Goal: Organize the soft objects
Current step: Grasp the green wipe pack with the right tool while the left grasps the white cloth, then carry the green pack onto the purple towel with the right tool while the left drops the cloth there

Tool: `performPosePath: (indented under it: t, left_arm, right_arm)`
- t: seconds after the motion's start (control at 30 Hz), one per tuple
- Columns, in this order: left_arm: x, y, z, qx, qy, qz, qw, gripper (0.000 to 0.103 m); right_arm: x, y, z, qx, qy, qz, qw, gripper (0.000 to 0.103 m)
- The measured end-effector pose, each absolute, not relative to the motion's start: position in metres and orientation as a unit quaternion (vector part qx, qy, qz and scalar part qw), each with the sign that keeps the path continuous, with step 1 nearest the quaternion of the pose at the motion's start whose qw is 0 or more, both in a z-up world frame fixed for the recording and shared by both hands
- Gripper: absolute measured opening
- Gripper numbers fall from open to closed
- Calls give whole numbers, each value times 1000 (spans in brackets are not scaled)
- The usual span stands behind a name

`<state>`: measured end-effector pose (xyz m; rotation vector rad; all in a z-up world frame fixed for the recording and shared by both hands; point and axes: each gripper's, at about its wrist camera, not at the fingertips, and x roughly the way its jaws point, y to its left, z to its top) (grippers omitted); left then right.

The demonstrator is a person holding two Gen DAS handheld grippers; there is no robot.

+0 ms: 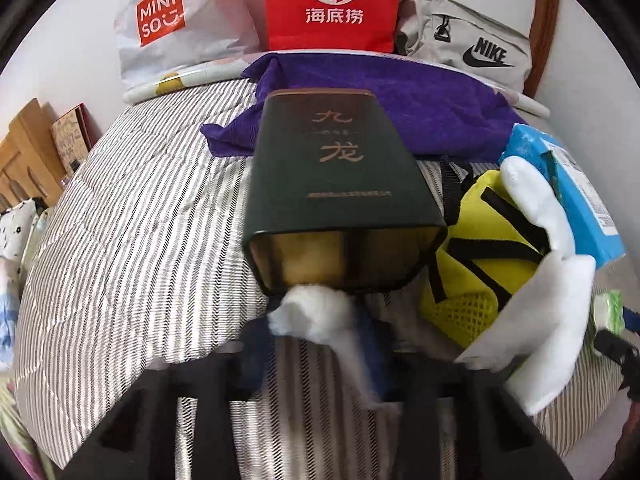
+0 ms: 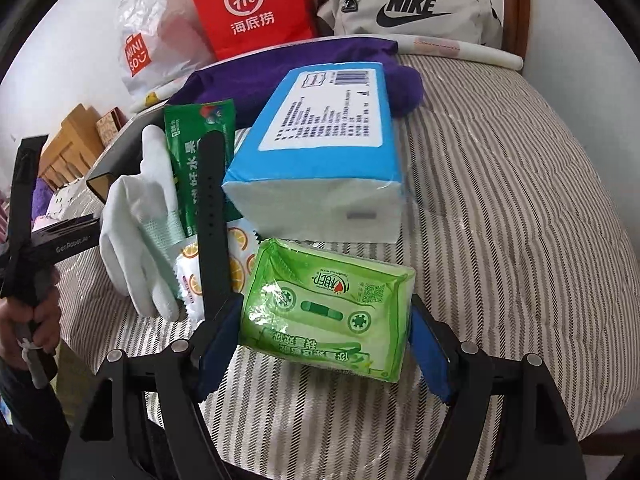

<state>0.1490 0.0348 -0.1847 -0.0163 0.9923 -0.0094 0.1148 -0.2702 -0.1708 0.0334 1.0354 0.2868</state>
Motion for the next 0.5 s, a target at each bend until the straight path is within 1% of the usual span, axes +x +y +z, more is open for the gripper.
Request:
performPosePath:
  t: [0.33,0.5]
  left_arm:
    - [128,62,-171,-30,471,7,882,29]
    - [119,64,-160,-33,463,10,886,29]
  right_arm:
    - [111,-275,-171,3,490,126,863,78]
    - [106,-280,-156,4,479,124,869,78]
